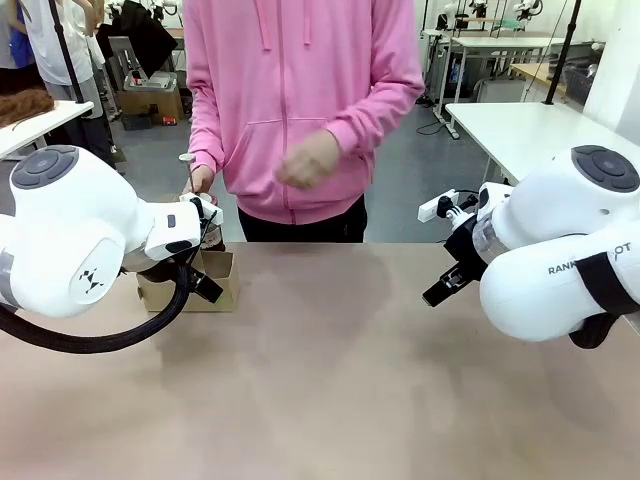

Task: Pour a drink into a cup and package it in a carrier.
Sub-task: Pick up the 600 ml Paper Cup and place it in the middle top area of the table.

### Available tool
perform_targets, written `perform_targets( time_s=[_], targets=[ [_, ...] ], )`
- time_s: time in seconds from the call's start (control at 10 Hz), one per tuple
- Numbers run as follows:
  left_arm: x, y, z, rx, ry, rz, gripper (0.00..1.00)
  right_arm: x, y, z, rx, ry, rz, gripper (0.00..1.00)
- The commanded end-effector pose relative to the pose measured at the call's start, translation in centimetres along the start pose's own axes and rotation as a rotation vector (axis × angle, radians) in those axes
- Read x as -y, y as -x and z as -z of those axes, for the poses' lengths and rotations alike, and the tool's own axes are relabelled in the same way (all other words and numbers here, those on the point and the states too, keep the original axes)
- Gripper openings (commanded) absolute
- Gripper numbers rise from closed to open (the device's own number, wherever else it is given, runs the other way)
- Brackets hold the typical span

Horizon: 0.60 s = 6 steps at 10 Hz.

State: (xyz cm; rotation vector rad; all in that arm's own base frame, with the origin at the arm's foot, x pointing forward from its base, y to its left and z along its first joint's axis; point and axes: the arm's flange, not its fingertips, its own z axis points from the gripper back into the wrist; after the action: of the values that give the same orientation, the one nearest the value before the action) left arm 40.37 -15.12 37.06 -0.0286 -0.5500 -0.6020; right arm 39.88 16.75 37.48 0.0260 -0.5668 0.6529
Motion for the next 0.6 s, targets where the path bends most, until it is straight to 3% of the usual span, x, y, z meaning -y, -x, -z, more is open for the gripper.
perform_targets(
  time_s=[0.0, 0.3, 0.5],
  targets=[
    [0.0, 0.0, 0.0, 0.000, 0.000, 0.000, 1.00, 2.7, -3.3, -2.6, 0.016, -0.035, 0.034, 1.00],
    [0.0, 0.0, 0.0, 0.000, 0.000, 0.000, 1.00, 9.8, -6.3, -8.2, 0.062, -0.165, 0.036, 1.00],
    [0.0, 0.0, 0.0, 0.000, 0.000, 0.000, 1.00, 17.9, -3.8, -12.4, 0.124, -0.335, -0.090, 1.00]
  ],
)
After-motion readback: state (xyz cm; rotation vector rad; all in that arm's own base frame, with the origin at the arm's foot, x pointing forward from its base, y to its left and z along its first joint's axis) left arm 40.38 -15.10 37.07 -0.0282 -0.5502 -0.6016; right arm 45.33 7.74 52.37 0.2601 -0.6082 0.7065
